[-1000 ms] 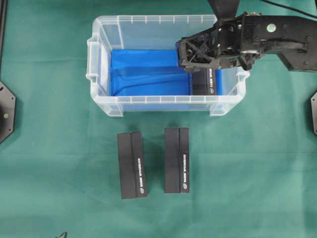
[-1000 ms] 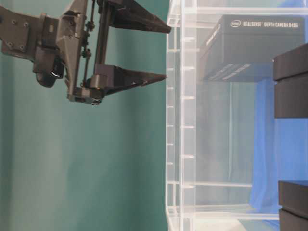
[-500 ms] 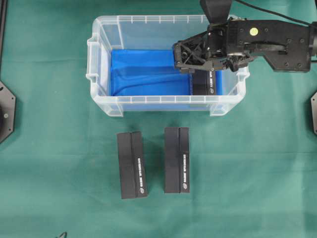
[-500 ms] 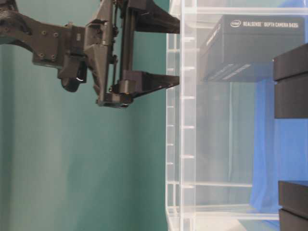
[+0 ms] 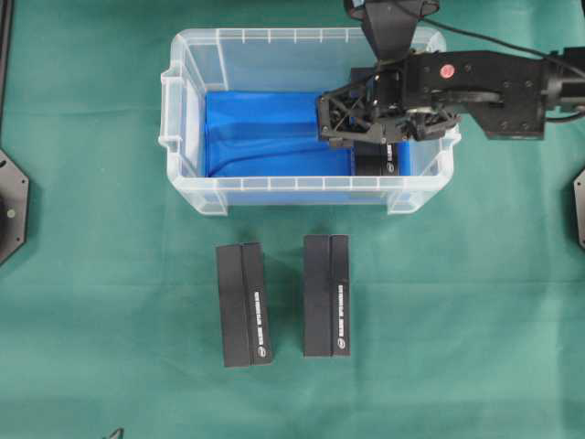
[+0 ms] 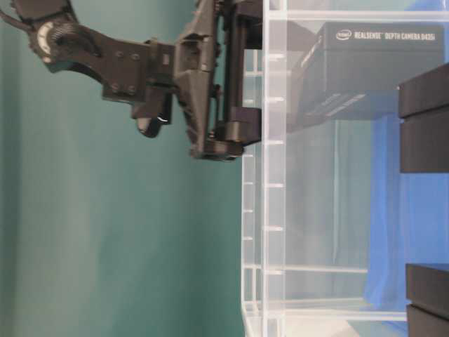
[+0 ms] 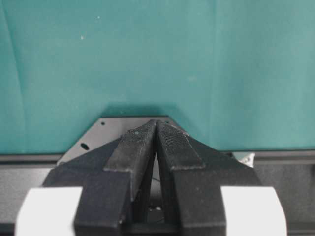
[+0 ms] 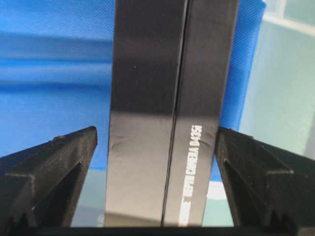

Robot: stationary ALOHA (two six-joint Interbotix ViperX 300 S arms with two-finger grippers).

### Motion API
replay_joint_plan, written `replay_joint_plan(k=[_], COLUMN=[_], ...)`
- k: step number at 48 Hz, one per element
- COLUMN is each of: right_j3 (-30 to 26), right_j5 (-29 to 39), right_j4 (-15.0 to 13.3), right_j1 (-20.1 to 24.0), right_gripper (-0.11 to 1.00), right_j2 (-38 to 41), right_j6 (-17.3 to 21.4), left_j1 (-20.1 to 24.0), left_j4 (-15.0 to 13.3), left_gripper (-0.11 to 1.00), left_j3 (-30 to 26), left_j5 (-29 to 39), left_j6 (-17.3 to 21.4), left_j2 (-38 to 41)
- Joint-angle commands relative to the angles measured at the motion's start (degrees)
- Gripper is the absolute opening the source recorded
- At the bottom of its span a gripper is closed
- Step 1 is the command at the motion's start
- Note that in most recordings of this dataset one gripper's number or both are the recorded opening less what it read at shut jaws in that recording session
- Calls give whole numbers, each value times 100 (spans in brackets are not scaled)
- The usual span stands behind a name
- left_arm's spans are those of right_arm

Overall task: Take the box out of the case with the right arm.
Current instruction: 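Close the right gripper on the right box and lift it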

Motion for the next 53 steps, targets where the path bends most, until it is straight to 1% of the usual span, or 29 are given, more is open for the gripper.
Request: replay_joint_plan(k=[1, 16, 23, 25, 26, 30, 31, 53], right_j3=[-26, -26, -35, -35, -35, -44, -44, -53], right_j5=[-97, -97, -79, -79, -79, -62, -62, 18], right_j4=[62, 79, 79, 79, 79, 97, 105, 88], right_j1=[-26, -79, -105, -105, -114, -114, -114, -105], right_gripper=[92, 92, 89, 86, 83, 66, 64, 65], right_j2=[-26, 9, 9, 9, 9, 9, 9, 9], right_j6=[9, 9, 9, 9, 9, 9, 9, 9], left_j1=[0, 0, 0, 0, 9, 9, 0, 0], left_j4=[-9, 0, -9, 0, 0, 0, 0, 0], left_gripper=[0, 0, 0, 0, 0, 0, 0, 0], left_j3=[-53, -35, -18, -9, -9, -9, 0, 26], left_j5=[-26, -26, -26, -26, -26, -26, -26, -26], left_j6=[0, 9, 9, 9, 9, 9, 9, 26], left_j2=[18, 26, 18, 18, 18, 18, 18, -9])
